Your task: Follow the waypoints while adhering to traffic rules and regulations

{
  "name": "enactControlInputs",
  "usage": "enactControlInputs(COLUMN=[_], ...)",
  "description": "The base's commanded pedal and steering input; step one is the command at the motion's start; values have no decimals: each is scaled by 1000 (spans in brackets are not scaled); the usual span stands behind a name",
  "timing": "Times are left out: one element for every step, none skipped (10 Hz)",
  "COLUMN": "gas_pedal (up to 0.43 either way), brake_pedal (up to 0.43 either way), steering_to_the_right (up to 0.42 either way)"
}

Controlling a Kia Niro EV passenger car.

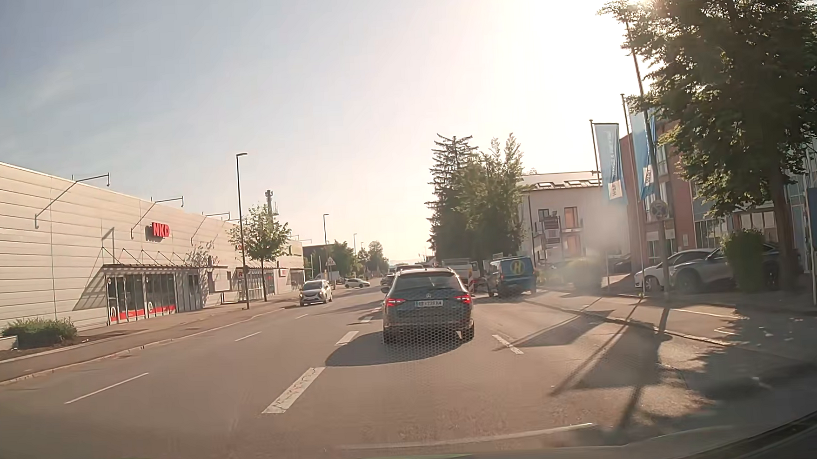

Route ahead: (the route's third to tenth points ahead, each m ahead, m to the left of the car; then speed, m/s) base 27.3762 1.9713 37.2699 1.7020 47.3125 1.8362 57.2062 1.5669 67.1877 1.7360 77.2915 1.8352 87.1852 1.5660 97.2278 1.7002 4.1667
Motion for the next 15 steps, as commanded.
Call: enactControlInputs(gas_pedal=[39,39,39,39,39,39,39,39,39,39,28,28,28,28,28], brake_pedal=[0,0,0,0,0,0,0,0,0,0,0,0,0,0,0], steering_to_the_right=[-9,-6,-4,-3,1,3,3,3,3,3,3,3,3,3,3])
